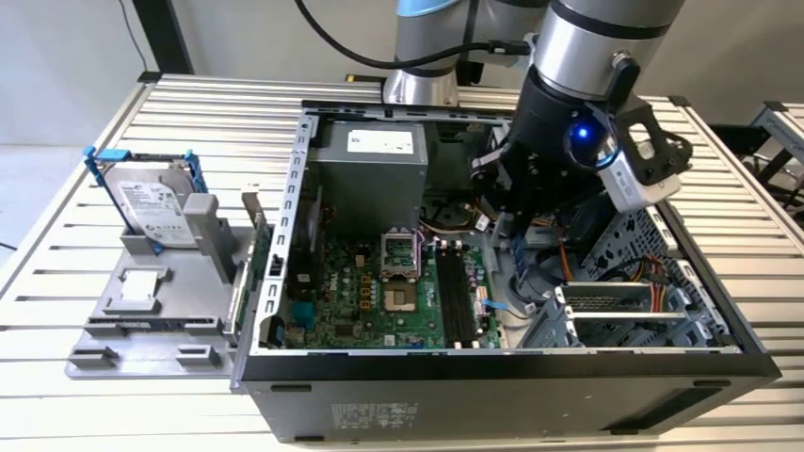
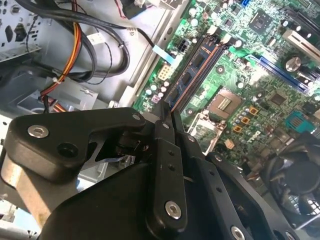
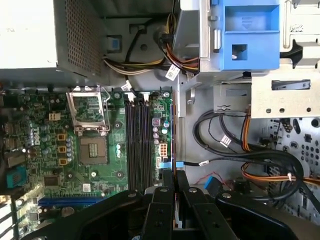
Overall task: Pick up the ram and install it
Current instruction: 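Insert the ram into the slot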
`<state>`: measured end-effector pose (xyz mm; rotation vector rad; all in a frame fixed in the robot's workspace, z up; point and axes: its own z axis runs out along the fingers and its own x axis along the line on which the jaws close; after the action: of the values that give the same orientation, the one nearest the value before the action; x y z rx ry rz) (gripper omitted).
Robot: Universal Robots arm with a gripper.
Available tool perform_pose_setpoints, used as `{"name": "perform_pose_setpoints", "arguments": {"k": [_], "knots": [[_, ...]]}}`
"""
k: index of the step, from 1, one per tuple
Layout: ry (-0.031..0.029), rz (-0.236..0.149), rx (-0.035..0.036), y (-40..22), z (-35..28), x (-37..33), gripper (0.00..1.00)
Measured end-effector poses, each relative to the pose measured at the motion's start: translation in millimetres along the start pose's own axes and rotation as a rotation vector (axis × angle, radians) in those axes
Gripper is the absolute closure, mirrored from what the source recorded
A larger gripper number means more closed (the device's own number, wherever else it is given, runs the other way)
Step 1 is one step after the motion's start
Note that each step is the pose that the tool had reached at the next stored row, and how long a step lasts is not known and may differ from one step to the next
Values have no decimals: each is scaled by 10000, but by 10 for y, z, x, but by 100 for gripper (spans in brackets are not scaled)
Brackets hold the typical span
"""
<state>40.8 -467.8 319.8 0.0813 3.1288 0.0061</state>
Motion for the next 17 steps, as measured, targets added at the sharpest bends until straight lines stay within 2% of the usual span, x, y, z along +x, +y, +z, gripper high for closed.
{"name": "perform_pose_setpoints", "arguments": {"k": [4, 10, 17], "knots": [[-1, 169, 2, -1, 72, 11, 100], [-1, 189, 2, -5, 180, 78, 100], [0, -197, -2, -7, 307, 123, 100]]}}
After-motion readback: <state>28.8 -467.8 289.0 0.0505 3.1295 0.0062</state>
